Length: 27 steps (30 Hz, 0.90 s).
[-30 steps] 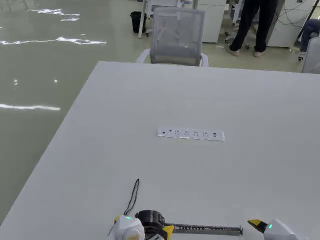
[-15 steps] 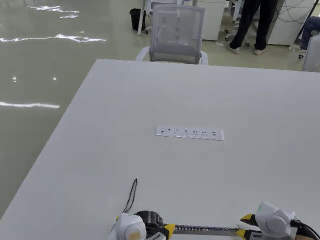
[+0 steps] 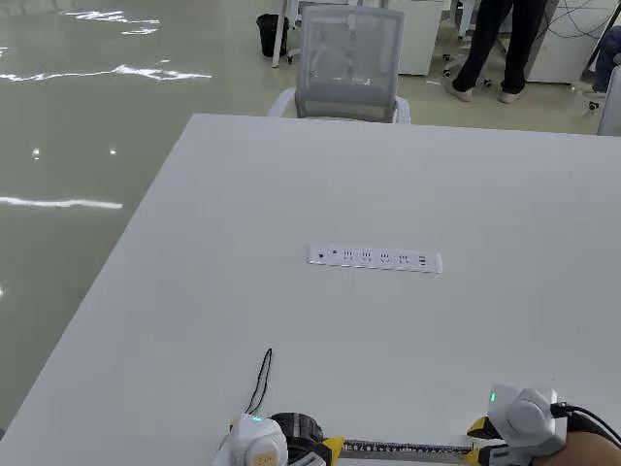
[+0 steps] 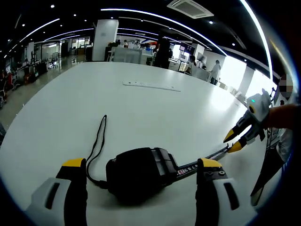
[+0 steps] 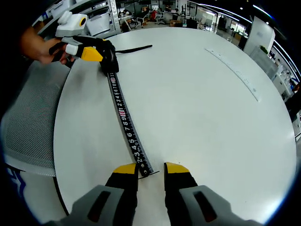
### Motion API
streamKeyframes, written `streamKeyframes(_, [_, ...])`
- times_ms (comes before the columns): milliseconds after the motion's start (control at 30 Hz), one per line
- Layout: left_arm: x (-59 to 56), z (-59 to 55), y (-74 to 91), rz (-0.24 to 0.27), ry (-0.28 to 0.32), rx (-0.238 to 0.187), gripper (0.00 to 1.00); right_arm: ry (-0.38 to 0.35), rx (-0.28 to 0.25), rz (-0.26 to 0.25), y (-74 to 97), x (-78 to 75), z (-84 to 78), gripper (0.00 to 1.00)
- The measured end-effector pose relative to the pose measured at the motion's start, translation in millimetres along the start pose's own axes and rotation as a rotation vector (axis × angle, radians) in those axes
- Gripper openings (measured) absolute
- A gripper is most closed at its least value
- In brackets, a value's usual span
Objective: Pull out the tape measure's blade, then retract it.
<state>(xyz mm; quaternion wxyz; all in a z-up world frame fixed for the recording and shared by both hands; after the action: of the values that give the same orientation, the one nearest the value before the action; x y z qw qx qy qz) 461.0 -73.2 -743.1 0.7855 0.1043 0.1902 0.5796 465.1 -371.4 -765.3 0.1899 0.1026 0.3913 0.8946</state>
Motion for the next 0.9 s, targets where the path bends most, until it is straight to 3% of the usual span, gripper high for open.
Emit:
streamKeyframes(267, [-1.2, -4.6, -5.8, 0.034, 0.012, 0.038, 0.88, -0.022, 0.034, -0.012, -2.9, 1.4, -2.0, 0.17])
streamKeyframes(433, [-5.6, -3.2, -10.8, 0.049, 0.018, 0.047, 0.78, -0.04, 0.033, -0.062, -3.1, 3.6, -2.3, 0.16])
streamKeyframes(567, [-5.3, -8.7, -12.4, 0.055, -0.031, 0.074, 0.72, -0.023, -0.013, -0.108, 0.1, 8.5, -4.1, 0.16])
streamKeyframes(633, [-4.1, -11.4, -13.5, 0.06, -0.027, 0.076, 0.69, -0.029, -0.026, -0.115, -0.7, 8.5, -6.9, 0.16])
streamKeyframes(900, [-3.7, -12.9, -13.4, 0.063, -0.04, 0.077, 0.69, -0.013, -0.03, -0.135, -0.4, 11.8, -5.9, 0.16])
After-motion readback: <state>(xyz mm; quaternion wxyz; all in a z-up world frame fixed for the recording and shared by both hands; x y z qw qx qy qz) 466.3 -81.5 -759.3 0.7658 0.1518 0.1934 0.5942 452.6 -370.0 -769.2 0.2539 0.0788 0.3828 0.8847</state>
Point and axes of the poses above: the centre of the closed fingertips' face, and the gripper's own axes: y roughly backward along the fingers, x roughly to its left, z roughly out of its top, the point moved 5 cm from there along y, roughly backward along the fingers, and after that the axes turned 15 degrees about -x, right-handed, at the moved point
